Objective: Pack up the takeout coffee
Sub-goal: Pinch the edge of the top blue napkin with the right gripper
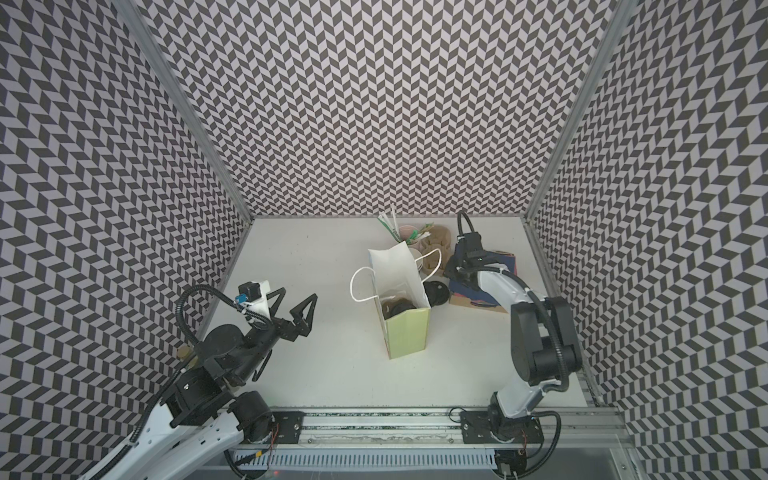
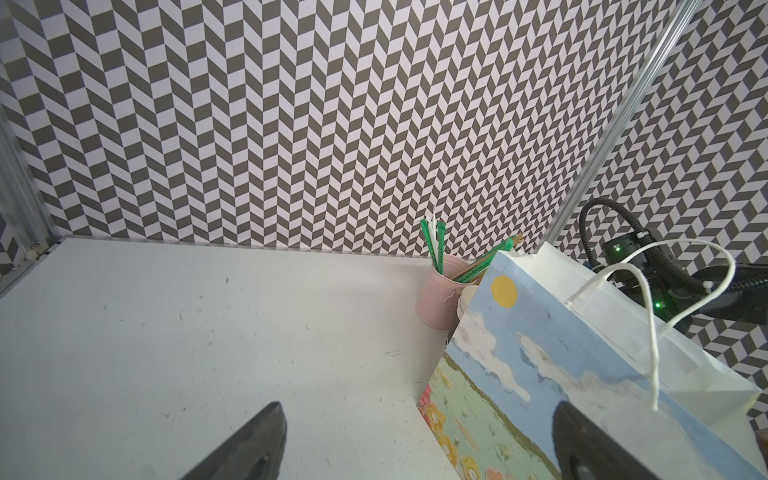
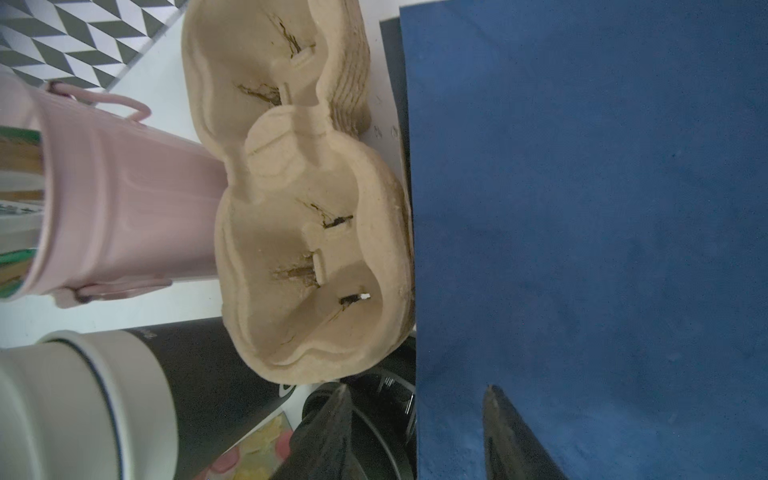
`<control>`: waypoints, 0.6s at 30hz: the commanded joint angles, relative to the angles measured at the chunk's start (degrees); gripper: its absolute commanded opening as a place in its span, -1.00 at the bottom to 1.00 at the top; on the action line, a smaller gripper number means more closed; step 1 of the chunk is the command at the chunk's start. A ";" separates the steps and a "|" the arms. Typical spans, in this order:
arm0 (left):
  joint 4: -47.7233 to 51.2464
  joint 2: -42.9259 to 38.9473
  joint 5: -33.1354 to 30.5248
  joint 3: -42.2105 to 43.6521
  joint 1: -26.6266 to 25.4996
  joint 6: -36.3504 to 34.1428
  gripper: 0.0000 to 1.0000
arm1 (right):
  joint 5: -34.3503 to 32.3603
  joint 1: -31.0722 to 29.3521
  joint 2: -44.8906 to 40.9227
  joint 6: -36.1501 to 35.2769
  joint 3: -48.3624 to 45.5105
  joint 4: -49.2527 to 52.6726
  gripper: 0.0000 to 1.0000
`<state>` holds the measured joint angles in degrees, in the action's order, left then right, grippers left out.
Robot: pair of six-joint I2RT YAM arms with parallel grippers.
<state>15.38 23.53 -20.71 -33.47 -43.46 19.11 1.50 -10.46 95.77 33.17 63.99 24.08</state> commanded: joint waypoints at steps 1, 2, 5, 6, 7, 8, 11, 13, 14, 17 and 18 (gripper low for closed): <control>-1.38 -0.49 0.14 0.58 0.22 -0.21 1.00 | -4.71 -1.17 0.78 -0.65 -0.18 -0.14 -0.04; -1.36 -0.53 0.14 0.53 0.30 -0.22 1.00 | -5.93 -1.61 0.84 -0.65 -0.26 0.15 -0.06; -1.49 -0.51 0.07 0.60 0.22 -0.26 1.00 | -9.57 -3.34 0.95 -0.65 -0.36 0.60 -0.08; -1.49 -0.51 0.06 0.60 0.22 -0.30 1.00 | -9.98 -3.66 1.13 -0.72 -0.27 0.74 -0.10; -1.49 -0.51 0.11 0.59 0.22 -0.28 1.00 | -10.10 -3.93 1.33 -0.74 -0.18 0.88 -0.11; -1.49 -0.57 0.14 0.60 0.29 -0.26 1.00 | -10.20 -4.11 1.57 -0.82 -0.18 0.88 -0.11; -1.49 -0.53 0.14 0.60 0.24 -0.30 1.00 | -10.92 -4.64 2.20 -1.00 -0.43 0.72 -0.12; -1.49 -0.55 0.07 0.60 0.28 -0.26 1.00 | -11.02 -4.66 2.71 -1.03 -0.44 0.88 -0.13; -1.49 -0.55 0.06 0.60 0.22 -0.30 1.00 | -11.18 -4.75 2.89 -1.08 -0.53 0.87 -0.15; -1.47 -0.56 0.14 0.60 0.23 -0.31 1.00 | -12.19 -4.83 2.96 -0.85 -0.71 1.19 -0.19; -1.57 -0.58 0.14 0.66 0.24 -0.31 1.00 | -12.49 -4.92 2.94 -0.76 -0.71 1.38 -0.21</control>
<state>15.14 23.53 -20.71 -33.43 -43.46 19.09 -8.51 -15.00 98.17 32.36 63.79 25.61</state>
